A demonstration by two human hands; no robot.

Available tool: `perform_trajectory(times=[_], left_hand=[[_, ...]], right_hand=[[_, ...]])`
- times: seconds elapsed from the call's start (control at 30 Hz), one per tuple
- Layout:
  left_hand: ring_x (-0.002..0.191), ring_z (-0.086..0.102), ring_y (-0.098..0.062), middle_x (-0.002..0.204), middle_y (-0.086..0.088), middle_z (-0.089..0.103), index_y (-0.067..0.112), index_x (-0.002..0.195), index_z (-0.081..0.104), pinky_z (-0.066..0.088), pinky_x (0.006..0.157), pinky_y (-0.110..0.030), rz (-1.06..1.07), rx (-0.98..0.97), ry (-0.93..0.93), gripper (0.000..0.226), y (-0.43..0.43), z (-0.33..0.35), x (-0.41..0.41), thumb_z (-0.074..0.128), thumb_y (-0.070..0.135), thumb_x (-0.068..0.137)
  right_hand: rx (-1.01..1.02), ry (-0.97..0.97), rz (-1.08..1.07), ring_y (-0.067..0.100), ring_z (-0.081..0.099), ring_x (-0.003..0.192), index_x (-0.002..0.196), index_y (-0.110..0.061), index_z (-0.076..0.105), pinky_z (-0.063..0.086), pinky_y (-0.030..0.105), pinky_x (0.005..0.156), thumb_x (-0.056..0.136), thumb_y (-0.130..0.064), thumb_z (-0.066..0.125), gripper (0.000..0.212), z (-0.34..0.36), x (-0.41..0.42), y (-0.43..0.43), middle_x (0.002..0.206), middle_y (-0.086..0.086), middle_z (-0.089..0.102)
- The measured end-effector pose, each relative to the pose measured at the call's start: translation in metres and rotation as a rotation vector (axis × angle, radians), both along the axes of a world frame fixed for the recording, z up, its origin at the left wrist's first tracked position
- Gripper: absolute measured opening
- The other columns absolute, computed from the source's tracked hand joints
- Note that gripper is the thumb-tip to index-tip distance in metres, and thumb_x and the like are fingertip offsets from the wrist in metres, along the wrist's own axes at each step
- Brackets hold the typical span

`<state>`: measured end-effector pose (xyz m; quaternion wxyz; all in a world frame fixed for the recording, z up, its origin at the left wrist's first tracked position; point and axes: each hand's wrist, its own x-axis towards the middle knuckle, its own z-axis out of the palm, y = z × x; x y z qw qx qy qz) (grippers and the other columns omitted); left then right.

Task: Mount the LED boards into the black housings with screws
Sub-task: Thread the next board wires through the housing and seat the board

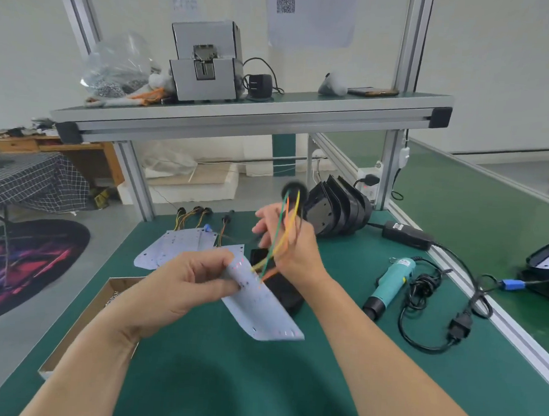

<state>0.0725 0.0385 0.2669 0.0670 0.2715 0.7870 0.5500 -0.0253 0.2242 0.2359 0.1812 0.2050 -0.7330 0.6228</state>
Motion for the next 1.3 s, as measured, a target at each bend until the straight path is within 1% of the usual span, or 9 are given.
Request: perform_trajectory(times=[0.23,0.33,0.43,0.57,0.67,0.8,1.0,1.07,1.3], left_hand=[[0.11,0.064,-0.017,0.128,-0.001,0.068,0.02,0.122,0.063,0.042,0.097,-0.047,0.275,0.446,-0.252,0.032,0.012,-0.021,-0.04,0.054,0.027,0.093],[0.129,0.052,-0.029,0.143,-0.007,0.057,0.018,0.136,0.052,0.037,0.108,-0.055,0.148,0.601,-0.397,0.042,0.033,-0.024,-0.048,0.048,0.026,0.096],[0.112,0.063,-0.017,0.124,0.002,0.067,0.021,0.119,0.06,0.051,0.097,-0.042,0.126,0.808,-0.387,0.026,0.046,-0.017,-0.05,0.048,0.025,0.096],[0.089,0.06,-0.017,0.091,0.004,0.065,0.025,0.098,0.058,0.056,0.076,-0.032,0.118,1.047,-0.378,0.011,0.04,0.005,-0.054,0.049,0.033,0.095],[0.08,0.059,-0.014,0.08,0.007,0.063,0.026,0.09,0.057,0.053,0.068,-0.028,0.035,1.163,-0.422,0.023,0.043,0.022,-0.054,0.041,0.035,0.104],[0.08,0.059,-0.015,0.081,0.005,0.062,0.022,0.087,0.067,0.05,0.067,-0.027,0.011,1.183,-0.425,0.036,0.053,0.031,-0.05,0.039,0.037,0.105],[0.083,0.074,-0.014,0.094,-0.002,0.074,0.012,0.104,0.069,0.06,0.068,-0.029,0.383,1.224,-0.508,0.026,0.029,0.022,-0.06,0.047,0.026,0.103],[0.069,0.071,-0.014,0.082,-0.002,0.073,0.008,0.105,0.064,0.056,0.078,-0.039,0.529,1.11,-0.611,0.019,0.031,0.002,-0.066,0.049,0.019,0.103],[0.117,0.058,-0.036,0.136,-0.022,0.058,-0.006,0.135,0.053,0.044,0.092,-0.053,0.748,0.746,-0.814,0.035,0.064,-0.077,-0.084,0.048,0.0,0.101]], right_hand=[[-0.3,0.02,0.116,0.007,0.046,0.045,0.085,-0.016,0.062,0.037,0.018,0.048,0.103,-0.024,0.055,0.022,0.062,0.014,0.012,0.061,-0.001,0.061],[-0.439,-0.094,0.268,0.01,0.055,0.061,0.089,-0.014,0.064,0.047,0.022,0.061,0.103,-0.01,0.054,0.017,0.068,0.014,0.005,0.073,-0.001,0.066],[-0.613,-0.22,0.385,0.009,0.054,0.065,0.1,-0.017,0.071,0.045,0.026,0.068,0.104,-0.01,0.052,0.021,0.059,0.006,0.009,0.088,-0.003,0.068],[0.0,-0.293,0.195,0.009,0.057,0.061,0.132,-0.013,0.062,0.047,0.022,0.063,0.086,0.019,0.046,0.059,0.013,-0.005,0.02,0.117,-0.004,0.063],[0.428,-0.25,0.242,0.001,0.05,0.055,0.14,-0.018,0.054,0.042,0.009,0.057,0.084,0.013,0.049,0.064,-0.029,0.002,0.009,0.093,-0.012,0.061],[0.287,-0.209,0.051,0.016,0.064,0.085,0.119,-0.008,0.066,0.051,0.025,0.086,0.1,-0.005,0.053,0.023,-0.046,-0.008,-0.005,0.101,0.009,0.067],[-0.26,-0.138,-0.137,0.012,0.07,0.063,0.085,-0.014,0.063,0.058,0.025,0.063,0.102,-0.013,0.055,0.019,-0.013,-0.036,0.034,0.072,-0.001,0.071],[-0.251,-0.093,-0.253,0.011,0.069,0.06,0.083,-0.014,0.062,0.054,0.019,0.058,0.102,-0.015,0.056,0.02,-0.006,-0.047,0.05,0.071,-0.001,0.071],[0.041,-0.139,-0.295,0.008,0.069,0.055,0.081,0.001,0.058,0.06,0.03,0.063,0.103,-0.014,0.054,0.026,-0.026,-0.067,0.06,0.074,0.014,0.071]])
